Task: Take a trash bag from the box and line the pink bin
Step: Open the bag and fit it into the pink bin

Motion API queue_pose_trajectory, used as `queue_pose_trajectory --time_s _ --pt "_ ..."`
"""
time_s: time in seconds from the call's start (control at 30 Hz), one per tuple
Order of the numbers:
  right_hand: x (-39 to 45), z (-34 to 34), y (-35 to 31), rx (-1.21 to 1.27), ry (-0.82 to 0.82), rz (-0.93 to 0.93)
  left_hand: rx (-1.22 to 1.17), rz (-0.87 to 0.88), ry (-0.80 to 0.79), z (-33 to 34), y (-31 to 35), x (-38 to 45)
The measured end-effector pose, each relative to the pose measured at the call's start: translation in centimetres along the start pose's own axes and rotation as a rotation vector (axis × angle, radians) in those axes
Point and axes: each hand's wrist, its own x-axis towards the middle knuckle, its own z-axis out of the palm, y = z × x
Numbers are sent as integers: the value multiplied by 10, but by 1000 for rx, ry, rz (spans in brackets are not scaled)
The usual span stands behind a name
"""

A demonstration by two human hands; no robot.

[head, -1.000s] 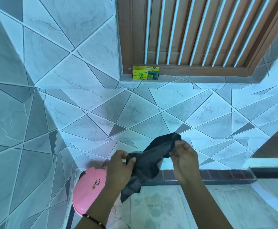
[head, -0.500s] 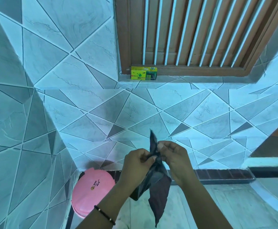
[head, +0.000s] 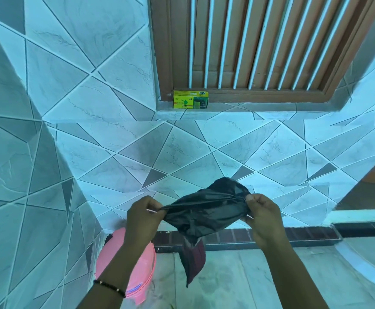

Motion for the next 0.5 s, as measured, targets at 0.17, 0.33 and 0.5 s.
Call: queue_pose_trajectory --time_s 0.17,0.33,0.5 --pt "-7 17 1 98 -22 -32 281 74 -14 -6 -11 4" --pt "-8 25 0 113 0 -34 546 120 -184 -9 -9 5" --pt "-16 46 3 -131 -196 -106 316 507 -353 22 29 -21"
